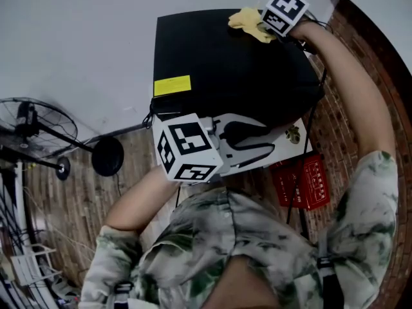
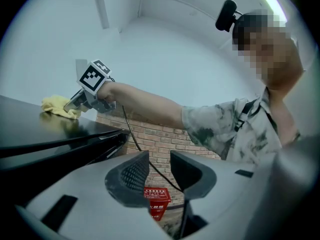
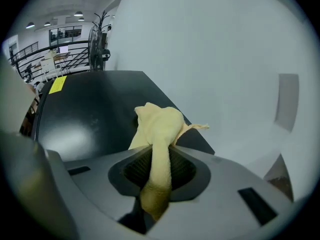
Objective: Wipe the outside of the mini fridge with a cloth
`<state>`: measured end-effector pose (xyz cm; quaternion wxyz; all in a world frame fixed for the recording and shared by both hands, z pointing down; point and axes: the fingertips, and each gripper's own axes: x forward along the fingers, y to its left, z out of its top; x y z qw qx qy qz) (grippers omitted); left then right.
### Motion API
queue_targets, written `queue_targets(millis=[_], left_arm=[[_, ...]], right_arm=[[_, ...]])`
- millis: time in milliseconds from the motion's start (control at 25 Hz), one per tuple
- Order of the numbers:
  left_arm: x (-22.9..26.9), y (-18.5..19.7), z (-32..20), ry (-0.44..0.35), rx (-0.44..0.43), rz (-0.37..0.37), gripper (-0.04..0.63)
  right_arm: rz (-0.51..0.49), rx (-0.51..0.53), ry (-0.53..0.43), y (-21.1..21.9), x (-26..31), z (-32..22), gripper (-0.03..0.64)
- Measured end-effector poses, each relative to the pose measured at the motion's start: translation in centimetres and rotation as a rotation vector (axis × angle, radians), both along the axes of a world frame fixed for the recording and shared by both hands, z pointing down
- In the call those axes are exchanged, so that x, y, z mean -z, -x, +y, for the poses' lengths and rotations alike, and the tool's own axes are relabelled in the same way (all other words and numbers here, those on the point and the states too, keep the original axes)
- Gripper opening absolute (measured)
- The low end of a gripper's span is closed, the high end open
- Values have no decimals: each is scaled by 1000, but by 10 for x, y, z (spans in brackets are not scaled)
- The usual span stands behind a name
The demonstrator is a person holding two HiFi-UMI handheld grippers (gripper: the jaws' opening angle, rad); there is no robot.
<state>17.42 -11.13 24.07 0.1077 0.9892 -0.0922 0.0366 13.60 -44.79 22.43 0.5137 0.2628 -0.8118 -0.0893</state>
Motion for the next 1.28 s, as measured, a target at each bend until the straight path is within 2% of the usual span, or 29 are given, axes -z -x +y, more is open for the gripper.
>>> queue_targets(millis=[320,640,880,1280], left_arm=[[-6,-19,-9,2,-14,-14,137],[-9,-21,-5,7,-16,-13,137],[-9,-13,0,7,-14,-4,137],[-11,18,14,12,0,-9,137]], right_arm=[[16,-110,-16,-77,-4,-24,94],[7,-113,-45,-82,6,-21,94],[-74,-27,-68,-31,38,7,94],[-28,135,-69,96,41,49,94]])
